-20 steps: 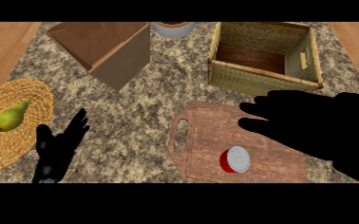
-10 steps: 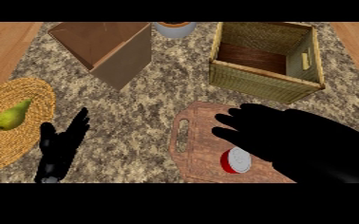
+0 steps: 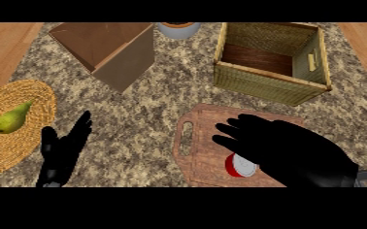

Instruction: Pick the can from the cutting board and place it in the basket

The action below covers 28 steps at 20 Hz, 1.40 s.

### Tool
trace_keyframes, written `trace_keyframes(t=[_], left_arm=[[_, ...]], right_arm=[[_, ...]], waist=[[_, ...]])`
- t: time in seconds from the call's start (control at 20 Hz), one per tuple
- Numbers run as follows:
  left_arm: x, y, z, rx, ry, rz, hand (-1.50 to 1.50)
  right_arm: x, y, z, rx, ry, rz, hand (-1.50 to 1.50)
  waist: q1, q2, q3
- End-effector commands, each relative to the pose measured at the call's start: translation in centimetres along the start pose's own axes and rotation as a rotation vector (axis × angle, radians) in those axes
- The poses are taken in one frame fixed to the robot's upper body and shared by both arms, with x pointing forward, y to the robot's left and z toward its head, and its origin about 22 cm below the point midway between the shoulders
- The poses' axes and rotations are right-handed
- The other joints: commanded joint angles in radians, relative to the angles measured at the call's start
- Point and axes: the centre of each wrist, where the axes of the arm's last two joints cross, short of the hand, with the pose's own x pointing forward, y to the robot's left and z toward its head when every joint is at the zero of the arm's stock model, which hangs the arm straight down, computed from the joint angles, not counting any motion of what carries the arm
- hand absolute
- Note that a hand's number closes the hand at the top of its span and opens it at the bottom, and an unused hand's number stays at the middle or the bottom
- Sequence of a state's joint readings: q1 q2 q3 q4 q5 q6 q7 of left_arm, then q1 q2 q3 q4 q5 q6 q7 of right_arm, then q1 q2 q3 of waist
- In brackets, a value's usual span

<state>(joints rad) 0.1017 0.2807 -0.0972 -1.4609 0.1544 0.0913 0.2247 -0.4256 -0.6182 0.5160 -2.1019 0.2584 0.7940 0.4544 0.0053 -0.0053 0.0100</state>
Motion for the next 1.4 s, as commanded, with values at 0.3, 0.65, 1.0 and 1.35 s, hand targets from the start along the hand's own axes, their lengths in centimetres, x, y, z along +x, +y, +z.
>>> trace_keyframes(t=[0.3,0.65,1.0,1.35], left_arm=[[-2.7,-0.8,0.8,-0.012,0.114,-0.006,0.0],[-2.4,0.0,0.0,-0.007,0.128,0.004,0.0],[-3.5,-0.9,1.9,-0.007,0.121,0.012,0.0],[-3.1,-0.1,-0.1,0.02,0.119,0.005,0.0]], right_arm=[[-1.5,2.0,-1.2,-0.037,-0.016,0.01,-1.5],[-1.5,3.9,-3.0,-0.023,-0.031,0.001,-1.5],[-2.4,6.4,-4.5,0.046,0.037,0.061,-1.5],[-2.8,7.5,-5.7,0.068,0.064,0.08,-1.5]], waist=[[-0.002,0.006,-0.01],[-0.004,0.006,-0.01],[0.003,0.005,-0.01],[-0.004,0.006,-0.01]])
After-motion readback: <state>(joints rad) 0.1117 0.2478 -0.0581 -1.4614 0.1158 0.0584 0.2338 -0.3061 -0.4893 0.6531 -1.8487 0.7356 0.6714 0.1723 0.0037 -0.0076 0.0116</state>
